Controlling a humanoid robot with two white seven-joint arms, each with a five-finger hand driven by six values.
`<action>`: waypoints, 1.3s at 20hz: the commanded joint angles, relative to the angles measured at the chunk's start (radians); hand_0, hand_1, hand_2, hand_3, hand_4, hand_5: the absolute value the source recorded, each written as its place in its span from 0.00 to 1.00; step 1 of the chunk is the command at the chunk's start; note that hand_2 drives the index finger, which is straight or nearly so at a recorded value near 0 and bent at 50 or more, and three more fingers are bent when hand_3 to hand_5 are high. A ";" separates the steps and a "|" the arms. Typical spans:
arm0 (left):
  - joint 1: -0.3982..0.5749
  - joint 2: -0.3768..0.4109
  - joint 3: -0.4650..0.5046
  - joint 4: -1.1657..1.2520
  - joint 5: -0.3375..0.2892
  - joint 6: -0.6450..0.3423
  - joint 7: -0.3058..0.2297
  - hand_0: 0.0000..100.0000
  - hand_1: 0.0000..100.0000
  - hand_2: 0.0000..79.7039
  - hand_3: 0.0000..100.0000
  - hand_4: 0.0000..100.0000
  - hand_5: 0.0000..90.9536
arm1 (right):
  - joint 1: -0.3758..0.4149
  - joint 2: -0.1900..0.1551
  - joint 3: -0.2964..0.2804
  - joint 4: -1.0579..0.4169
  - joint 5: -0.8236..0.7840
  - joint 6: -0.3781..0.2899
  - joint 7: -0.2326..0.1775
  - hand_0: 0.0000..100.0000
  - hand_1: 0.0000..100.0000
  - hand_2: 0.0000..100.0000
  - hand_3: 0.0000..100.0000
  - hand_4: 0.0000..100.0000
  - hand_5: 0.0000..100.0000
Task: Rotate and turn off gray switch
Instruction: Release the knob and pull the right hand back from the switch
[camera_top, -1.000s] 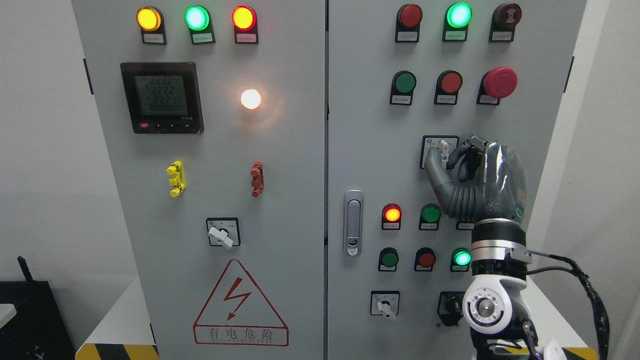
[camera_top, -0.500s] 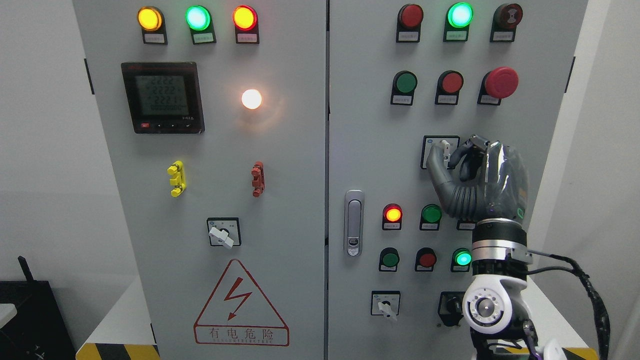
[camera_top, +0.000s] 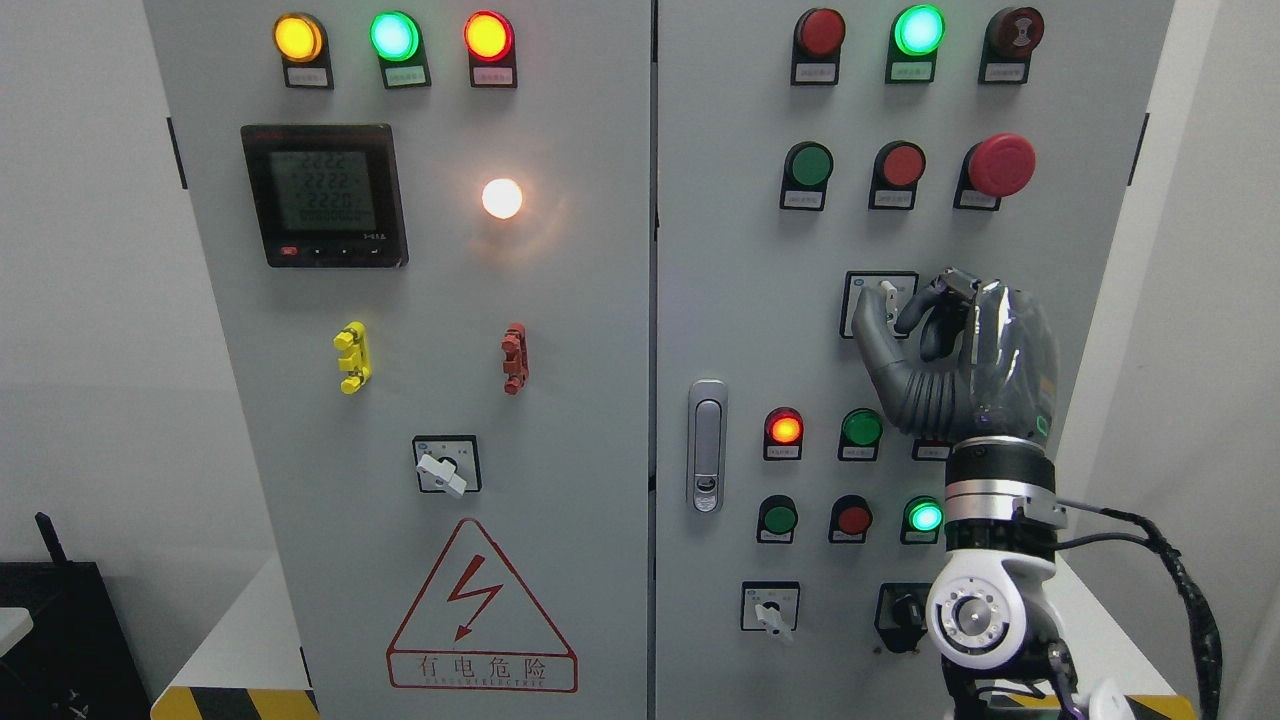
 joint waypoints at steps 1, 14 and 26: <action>-0.009 0.000 0.008 -0.026 0.020 0.000 0.000 0.12 0.39 0.00 0.00 0.00 0.00 | 0.009 -0.020 -0.004 -0.026 -0.002 -0.007 0.004 0.34 0.43 0.75 1.00 0.97 1.00; -0.009 0.000 0.008 -0.026 0.020 0.000 0.000 0.12 0.39 0.00 0.00 0.00 0.00 | 0.130 -0.118 -0.031 -0.150 -0.002 -0.238 -0.111 0.31 0.40 0.74 1.00 0.96 1.00; -0.009 0.000 0.008 -0.026 0.020 0.000 0.000 0.12 0.39 0.00 0.00 0.00 0.00 | 0.309 -0.242 -0.077 -0.240 -0.002 -0.502 -0.151 0.32 0.37 0.36 0.46 0.32 0.20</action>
